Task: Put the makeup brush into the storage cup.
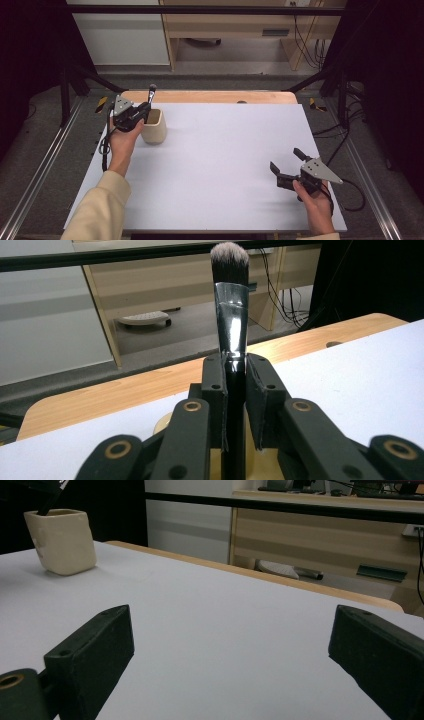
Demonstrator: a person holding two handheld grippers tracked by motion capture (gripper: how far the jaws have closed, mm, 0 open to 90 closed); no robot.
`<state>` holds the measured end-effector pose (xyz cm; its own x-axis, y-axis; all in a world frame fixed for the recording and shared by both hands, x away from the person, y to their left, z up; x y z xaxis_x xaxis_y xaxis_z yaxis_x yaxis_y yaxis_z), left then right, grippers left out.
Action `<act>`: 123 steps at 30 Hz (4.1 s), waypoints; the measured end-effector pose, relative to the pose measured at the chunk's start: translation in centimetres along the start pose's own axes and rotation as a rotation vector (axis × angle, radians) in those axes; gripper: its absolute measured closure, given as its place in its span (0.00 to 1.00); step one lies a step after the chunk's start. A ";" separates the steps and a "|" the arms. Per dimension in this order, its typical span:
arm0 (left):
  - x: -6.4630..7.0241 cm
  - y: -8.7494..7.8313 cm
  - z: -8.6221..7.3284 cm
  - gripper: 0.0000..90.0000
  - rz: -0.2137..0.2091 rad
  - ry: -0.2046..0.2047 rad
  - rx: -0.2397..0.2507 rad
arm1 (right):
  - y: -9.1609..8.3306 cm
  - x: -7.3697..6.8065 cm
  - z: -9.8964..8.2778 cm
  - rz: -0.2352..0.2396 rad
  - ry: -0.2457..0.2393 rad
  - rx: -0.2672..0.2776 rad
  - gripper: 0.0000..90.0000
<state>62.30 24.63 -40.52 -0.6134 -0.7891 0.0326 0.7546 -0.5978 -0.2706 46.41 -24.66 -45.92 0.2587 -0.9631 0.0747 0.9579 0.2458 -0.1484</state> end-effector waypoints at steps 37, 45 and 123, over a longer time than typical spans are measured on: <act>1.0 -1.5 0.3 0.78 -0.014 0.020 0.015 | 0.0 0.0 0.1 0.003 0.002 0.005 0.05; 1.1 -1.4 0.6 0.40 -0.024 -0.005 0.049 | 0.0 0.0 0.1 -0.001 0.002 0.003 0.05; 10.9 -7.1 -0.3 0.02 -0.366 0.176 0.041 | -0.3 0.4 0.1 -0.008 0.011 0.005 0.05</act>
<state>50.19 20.34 -38.49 -0.8708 -0.4895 -0.0461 0.4858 -0.8423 -0.2334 46.21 -25.09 -45.77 0.2500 -0.9660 0.0654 0.9604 0.2388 -0.1433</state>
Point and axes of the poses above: each handheld gripper's, and its own axes: y roughly forward along the jaws, z roughly out of its top, x roughly to its right, the point moved 4 cm from there along y, roughly forward along the jaws, and after that the axes turned 13 degrees about -z, right-handed, at the moved point
